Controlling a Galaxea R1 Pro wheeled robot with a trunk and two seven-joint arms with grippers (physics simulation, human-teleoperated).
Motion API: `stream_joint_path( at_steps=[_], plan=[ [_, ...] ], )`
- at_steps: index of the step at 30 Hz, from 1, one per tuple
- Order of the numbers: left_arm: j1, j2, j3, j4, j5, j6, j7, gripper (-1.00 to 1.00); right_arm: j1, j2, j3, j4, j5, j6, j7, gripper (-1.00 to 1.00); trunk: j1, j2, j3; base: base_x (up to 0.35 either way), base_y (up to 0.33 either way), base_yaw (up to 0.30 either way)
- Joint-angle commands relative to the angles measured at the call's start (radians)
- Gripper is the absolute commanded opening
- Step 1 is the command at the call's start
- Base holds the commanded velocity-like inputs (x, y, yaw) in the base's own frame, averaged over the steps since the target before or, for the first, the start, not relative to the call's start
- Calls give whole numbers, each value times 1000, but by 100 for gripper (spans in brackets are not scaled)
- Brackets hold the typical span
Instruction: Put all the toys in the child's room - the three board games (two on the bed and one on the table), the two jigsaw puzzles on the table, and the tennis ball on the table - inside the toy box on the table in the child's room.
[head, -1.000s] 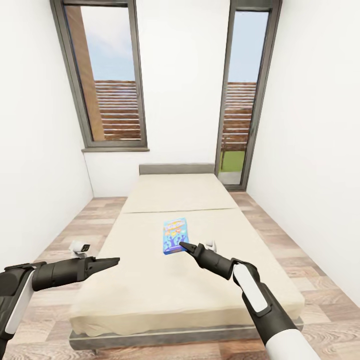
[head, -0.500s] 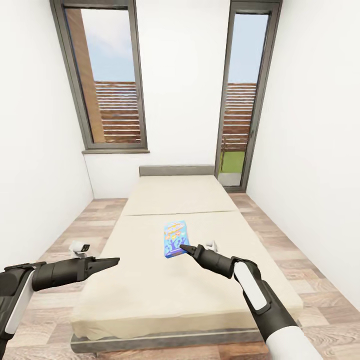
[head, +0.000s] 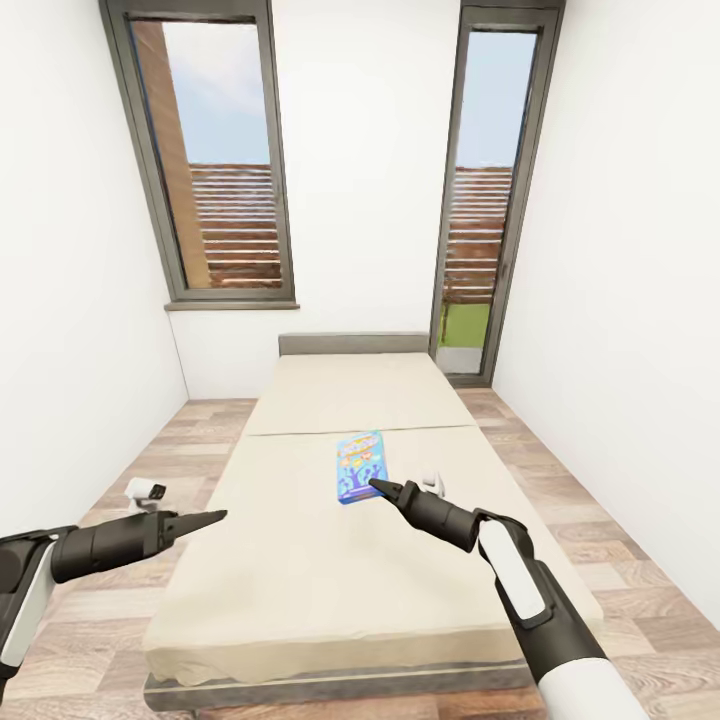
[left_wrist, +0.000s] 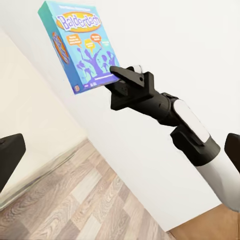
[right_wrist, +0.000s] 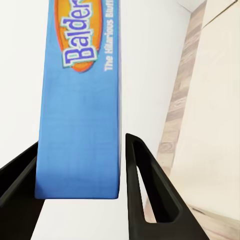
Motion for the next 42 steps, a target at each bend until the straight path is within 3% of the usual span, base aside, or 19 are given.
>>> stream_joint_path(
  at_steps=[1,28,38,42],
  plan=[
    [-2,0,1,10,2,11,-2,100,-1,0,-2,-1,3,3,1,-100,-4,7,1,0,0,0],
    [-4,2,-4,34,-31,9,7,100,0,-1,-12,2,1,4,10,-100,-108,196,48,0,0,9],
    [-4,1,-6,34,-35,8,6,100,-1,0,-23,-1,8,3,2,-100,-146,266,83,0,0,222],
    [-4,1,-7,34,-35,5,5,100,-1,0,-22,-1,8,3,2,-100,-146,266,84,0,0,280]
  ],
)
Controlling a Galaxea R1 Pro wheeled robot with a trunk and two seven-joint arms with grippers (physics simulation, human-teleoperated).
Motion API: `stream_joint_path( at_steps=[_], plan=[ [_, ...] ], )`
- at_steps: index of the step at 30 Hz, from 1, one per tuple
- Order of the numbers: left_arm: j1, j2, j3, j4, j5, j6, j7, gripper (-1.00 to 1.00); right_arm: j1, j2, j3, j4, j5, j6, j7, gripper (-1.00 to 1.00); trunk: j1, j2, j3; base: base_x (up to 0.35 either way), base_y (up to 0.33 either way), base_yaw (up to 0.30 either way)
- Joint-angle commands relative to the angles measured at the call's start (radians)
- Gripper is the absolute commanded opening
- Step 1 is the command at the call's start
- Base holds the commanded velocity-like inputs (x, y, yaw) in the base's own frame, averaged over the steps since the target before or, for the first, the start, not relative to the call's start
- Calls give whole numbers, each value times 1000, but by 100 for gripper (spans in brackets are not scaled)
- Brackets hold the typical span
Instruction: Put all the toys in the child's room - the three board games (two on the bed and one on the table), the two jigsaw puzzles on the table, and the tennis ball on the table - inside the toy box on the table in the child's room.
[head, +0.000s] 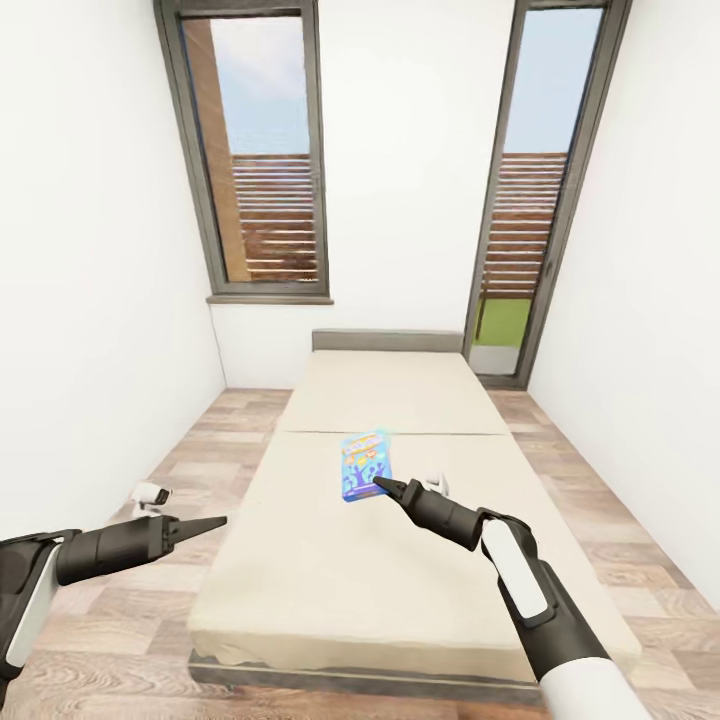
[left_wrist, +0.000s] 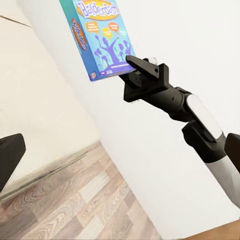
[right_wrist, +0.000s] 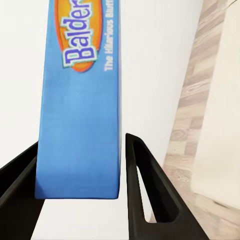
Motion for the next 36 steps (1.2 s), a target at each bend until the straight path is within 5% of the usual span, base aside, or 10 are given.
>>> stream_joint_path(
  at_steps=[1,36],
  plan=[
    [-1,0,0,0,2,10,-3,100,-1,0,-1,0,-2,5,3,-100,0,-1,-1,0,0,282],
    [-1,-6,-4,0,1,1,-1,100,-1,2,6,-4,0,-4,2,-100,0,-1,1,0,-218,284]
  ],
)
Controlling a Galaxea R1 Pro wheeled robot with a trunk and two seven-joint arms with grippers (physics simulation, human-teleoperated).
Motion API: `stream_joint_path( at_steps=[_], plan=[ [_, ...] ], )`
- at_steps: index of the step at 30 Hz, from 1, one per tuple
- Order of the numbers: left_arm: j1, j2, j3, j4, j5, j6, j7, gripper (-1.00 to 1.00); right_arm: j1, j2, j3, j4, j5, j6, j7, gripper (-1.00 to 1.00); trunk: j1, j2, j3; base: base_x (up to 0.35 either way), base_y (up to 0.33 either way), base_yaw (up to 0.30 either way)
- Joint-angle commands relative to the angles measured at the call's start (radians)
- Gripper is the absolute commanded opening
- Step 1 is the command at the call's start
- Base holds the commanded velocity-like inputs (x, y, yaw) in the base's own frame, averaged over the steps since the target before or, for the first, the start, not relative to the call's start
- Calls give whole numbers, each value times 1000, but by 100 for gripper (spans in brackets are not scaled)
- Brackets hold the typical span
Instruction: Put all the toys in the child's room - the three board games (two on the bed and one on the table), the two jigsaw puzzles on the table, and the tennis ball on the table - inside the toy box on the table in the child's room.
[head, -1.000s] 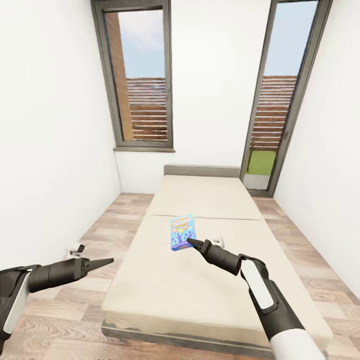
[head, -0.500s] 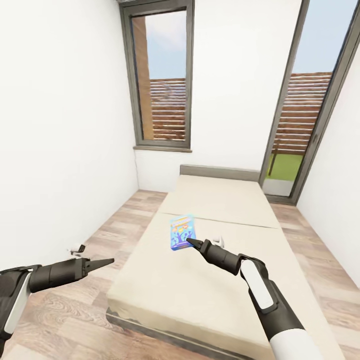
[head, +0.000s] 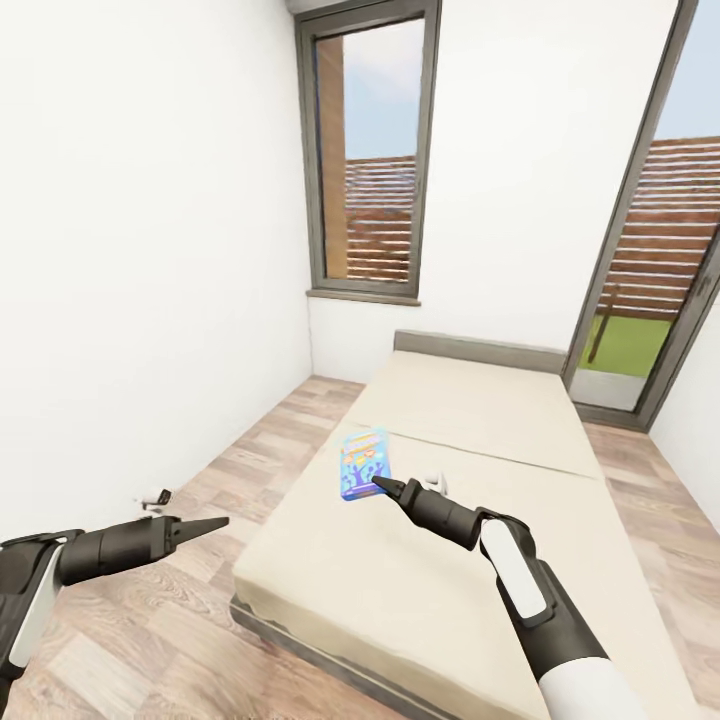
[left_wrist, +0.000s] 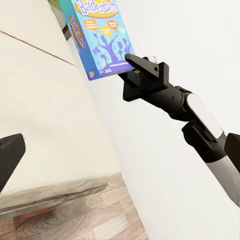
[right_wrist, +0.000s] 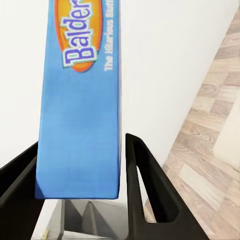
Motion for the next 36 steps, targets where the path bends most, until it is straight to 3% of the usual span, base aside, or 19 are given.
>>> stream_joint_path(
  at_steps=[1,8,36],
  plan=[
    [-1,0,0,0,2,11,-3,100,-1,0,-1,0,-1,5,2,-100,0,-1,-1,0,-13,285],
    [-1,2,4,0,2,14,-3,100,-3,0,-8,-2,-2,4,11,-100,-27,48,21,0,-4,176],
    [-1,1,1,0,1,17,0,100,-5,1,-9,-4,-2,-11,10,-100,-134,244,107,0,0,13]
  ],
)
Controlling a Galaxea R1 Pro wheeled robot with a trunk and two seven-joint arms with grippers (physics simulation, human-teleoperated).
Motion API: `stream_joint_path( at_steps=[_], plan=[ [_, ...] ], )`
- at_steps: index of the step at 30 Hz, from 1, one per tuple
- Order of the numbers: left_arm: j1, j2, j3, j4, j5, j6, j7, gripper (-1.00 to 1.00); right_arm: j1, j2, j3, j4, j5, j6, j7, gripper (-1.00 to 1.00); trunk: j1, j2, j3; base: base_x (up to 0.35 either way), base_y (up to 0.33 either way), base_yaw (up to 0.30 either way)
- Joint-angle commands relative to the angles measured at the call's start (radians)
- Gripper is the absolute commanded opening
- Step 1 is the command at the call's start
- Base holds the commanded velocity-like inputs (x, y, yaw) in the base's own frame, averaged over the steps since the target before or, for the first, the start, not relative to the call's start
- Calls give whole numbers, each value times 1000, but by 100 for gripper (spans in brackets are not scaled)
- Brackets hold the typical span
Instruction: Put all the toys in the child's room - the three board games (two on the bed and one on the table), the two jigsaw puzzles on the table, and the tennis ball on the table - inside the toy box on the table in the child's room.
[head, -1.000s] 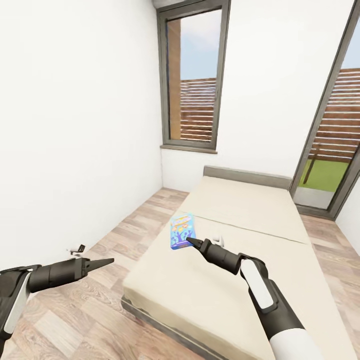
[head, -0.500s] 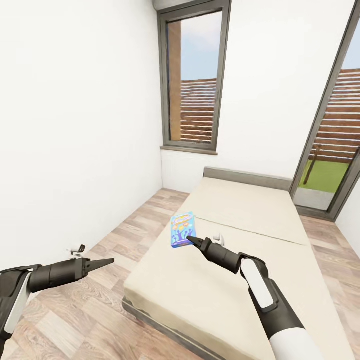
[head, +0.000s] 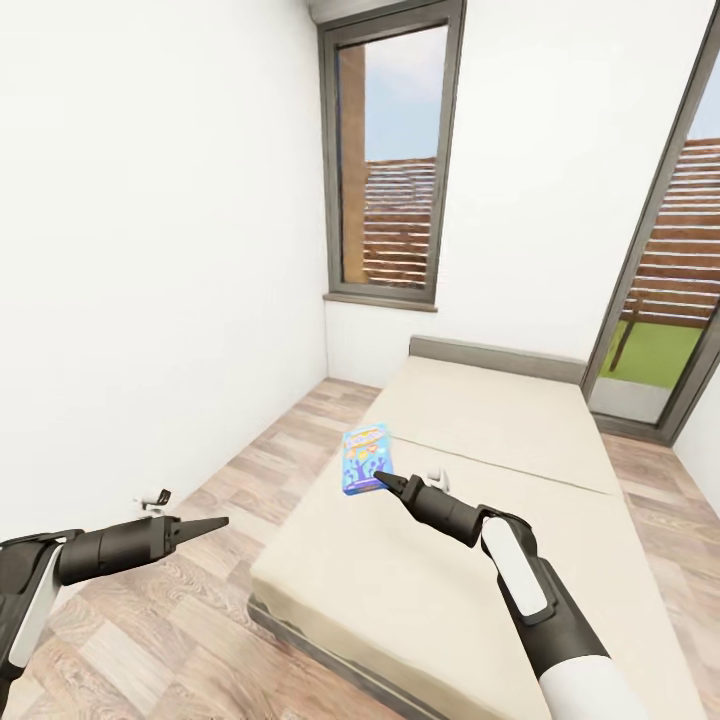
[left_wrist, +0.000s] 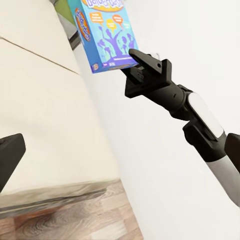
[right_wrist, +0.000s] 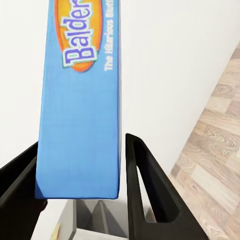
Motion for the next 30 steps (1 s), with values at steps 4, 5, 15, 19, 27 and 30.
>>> stream_joint_path(
  at_steps=[4,5,15,19,27,30],
  plan=[
    [-1,1,0,-1,-1,14,-2,100,-1,0,-1,0,0,5,-1,-100,-15,27,7,0,0,166],
    [-1,0,0,-1,-3,14,-2,100,-1,0,-1,0,0,5,-2,-100,-19,34,9,0,0,181],
    [-2,1,-2,-3,-26,14,-2,100,-1,2,-1,3,0,3,-5,-100,-58,104,29,-44,0,179],
    [-2,1,-2,-3,-29,14,-2,100,-1,0,-2,3,-1,3,-2,-100,-73,132,40,-24,0,53],
    [-2,0,-1,-3,-31,13,-2,100,-1,1,-3,1,-1,3,3,-100,-104,188,65,-3,0,6],
    [-2,0,-1,-3,-31,12,-2,100,-1,1,-3,1,0,2,3,-100,-115,209,74,0,0,16]
  ],
)
